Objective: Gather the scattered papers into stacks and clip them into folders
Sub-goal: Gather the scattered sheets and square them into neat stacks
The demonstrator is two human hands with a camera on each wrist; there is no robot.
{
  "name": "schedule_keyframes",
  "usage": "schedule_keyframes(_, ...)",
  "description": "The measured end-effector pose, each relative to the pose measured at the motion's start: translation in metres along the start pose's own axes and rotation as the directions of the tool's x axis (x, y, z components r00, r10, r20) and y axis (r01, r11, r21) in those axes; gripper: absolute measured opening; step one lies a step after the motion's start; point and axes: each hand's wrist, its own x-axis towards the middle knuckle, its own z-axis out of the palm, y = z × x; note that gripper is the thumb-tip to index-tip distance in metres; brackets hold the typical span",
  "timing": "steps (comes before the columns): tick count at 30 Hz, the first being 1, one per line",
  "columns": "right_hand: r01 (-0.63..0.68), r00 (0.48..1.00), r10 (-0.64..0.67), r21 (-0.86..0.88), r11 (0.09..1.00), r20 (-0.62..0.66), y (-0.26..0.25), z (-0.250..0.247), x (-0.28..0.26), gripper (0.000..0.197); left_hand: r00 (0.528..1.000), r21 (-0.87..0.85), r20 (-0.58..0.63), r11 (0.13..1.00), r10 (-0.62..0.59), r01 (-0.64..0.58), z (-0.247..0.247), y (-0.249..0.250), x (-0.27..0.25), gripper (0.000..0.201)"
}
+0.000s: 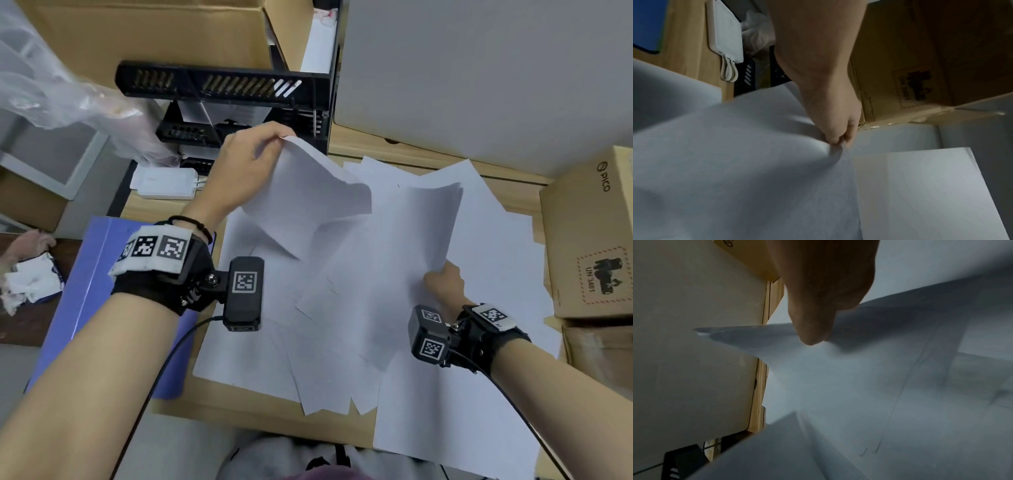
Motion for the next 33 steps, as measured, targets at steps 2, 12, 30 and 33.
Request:
schedule_keyframes(2, 0.020, 1.000, -0.019, 0.041, 0.999, -0.010, -0.003, 0.000, 0.002, 0.031, 0.999, -0.038, 0.041, 0.999, 0.003, -0.001, -0.010, 0.000, 0.003, 0.028)
schedule_keyframes(12, 0.012, 0.897, -0.058, 0.109, 0.994, 0.438, -0.014, 0.002, -0.009, 0.022, 0.857, 0.010, 0.488, 0.983, -0.164, 0.183, 0.034, -0.013, -0.014, 0.015)
schedule_keyframes(30, -0.177, 0.680, -0.023, 0.194, 0.965, 0.733, -0.005, 0.006, -0.026, 0.037, 0.847, 0.053, 0.452, 0.956, -0.281, 0.289, 0.107, -0.040, -0.043, 0.008)
schedule_keyframes(33, 0.073, 0.728, -0.075, 0.032, 0.997, 0.682, 0.004, 0.010, -0.021, 0.023, 0.850, -0.043, 0.425, 0.931, -0.311, 0.362, 0.111, -0.040, -0.046, 0.014)
